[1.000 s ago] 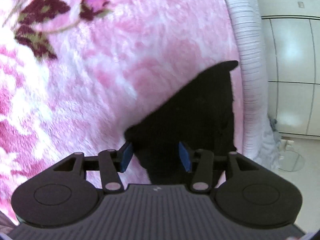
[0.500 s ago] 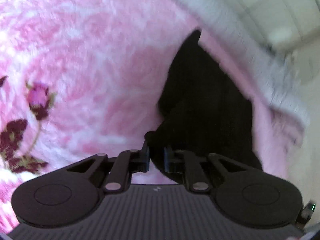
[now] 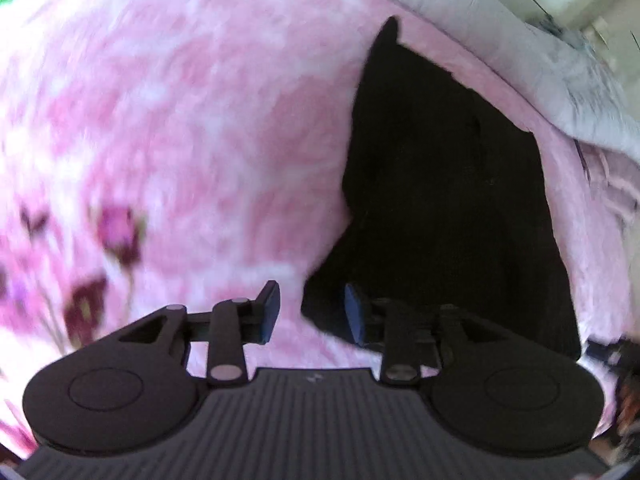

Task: Fold clothes
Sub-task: 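Press the folded garment flat with both grippers and release it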

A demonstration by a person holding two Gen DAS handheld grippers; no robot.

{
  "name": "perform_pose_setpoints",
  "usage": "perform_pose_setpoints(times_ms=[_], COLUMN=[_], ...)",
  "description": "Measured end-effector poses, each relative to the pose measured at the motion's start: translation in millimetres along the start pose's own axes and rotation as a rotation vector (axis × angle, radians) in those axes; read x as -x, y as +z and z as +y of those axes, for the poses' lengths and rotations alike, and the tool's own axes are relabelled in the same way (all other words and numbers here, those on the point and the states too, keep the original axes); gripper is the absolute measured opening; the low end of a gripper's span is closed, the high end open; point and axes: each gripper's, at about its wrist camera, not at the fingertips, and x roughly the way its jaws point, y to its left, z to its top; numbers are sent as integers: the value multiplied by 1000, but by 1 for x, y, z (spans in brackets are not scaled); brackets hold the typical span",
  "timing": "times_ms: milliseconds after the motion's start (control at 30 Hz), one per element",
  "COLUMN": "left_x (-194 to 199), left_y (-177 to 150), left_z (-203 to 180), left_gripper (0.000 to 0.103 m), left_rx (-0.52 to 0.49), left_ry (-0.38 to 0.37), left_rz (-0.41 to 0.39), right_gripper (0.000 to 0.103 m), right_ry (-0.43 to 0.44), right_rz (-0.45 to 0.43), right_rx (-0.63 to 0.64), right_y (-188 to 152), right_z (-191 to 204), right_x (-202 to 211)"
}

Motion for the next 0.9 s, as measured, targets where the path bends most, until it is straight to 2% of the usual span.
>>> perform_pose_setpoints(times_ms=[67, 167, 333, 400, 467, 500, 533, 600, 667, 767, 900], left_x=[-1, -29, -92, -111, -126, -127, -125, -117, -107, -113, -129], left_y=[14, 45, 88, 94, 97, 97, 97, 95, 92, 90, 91], left_z=[-11, -35, -67, -73, -73, -71, -70, -69, -69, -69, -67], left_gripper=[35, 41, 40, 39, 21, 15, 7, 7, 7, 7, 13], left_rx=[-66, -142, -198, -210, -201, -190, -184, -186, -193, -186, -161], left_ry=[-2, -40, -99, -111, -98, -110, -117, -125, -132, -113, -81], left_rz=[-13, -3, 37, 77, 96, 88, 81, 38, -20, -40, -7], right_gripper=[41, 41, 41, 41, 41, 34, 10, 10, 9, 9, 12], right_ry=[-21, 11, 72, 96, 120, 132, 144, 169, 166, 143, 57], right_rz=[-52, -42, -16, -5, 5, 11, 16, 26, -30, -99, -41], right_rx=[108, 177, 283, 325, 367, 388, 409, 451, 473, 455, 452], right_y=[13, 22, 36, 42, 48, 51, 53, 59, 63, 66, 59], right_z=[18, 32, 56, 65, 74, 79, 84, 93, 95, 95, 101], right_x=[1, -21, -60, -76, -91, -99, -107, -123, -117, -115, -137])
